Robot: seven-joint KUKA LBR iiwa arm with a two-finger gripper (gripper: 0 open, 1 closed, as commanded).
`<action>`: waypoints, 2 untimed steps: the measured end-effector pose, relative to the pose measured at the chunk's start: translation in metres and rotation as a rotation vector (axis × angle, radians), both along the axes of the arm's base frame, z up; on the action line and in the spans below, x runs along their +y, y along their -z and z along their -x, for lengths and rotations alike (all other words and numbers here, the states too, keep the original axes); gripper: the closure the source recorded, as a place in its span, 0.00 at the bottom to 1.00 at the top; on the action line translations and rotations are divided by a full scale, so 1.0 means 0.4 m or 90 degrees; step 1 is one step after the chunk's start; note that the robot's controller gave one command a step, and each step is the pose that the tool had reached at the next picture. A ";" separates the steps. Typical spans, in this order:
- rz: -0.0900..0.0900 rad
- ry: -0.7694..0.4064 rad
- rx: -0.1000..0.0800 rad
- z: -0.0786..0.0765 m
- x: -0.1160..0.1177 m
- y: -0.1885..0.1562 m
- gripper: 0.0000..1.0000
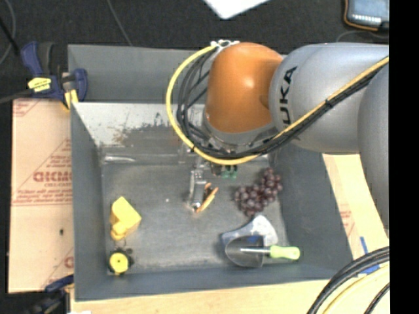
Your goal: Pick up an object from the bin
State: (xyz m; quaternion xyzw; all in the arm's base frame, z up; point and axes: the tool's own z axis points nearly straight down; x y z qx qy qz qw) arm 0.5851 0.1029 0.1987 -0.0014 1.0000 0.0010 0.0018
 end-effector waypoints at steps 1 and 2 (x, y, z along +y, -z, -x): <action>0.001 -0.047 -0.002 -0.024 -0.049 0.122 0.00; 0.001 -0.266 -0.001 -0.056 -0.107 0.139 0.00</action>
Offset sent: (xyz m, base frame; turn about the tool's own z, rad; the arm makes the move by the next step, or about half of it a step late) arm 0.0287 -0.0522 -0.0438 -0.4764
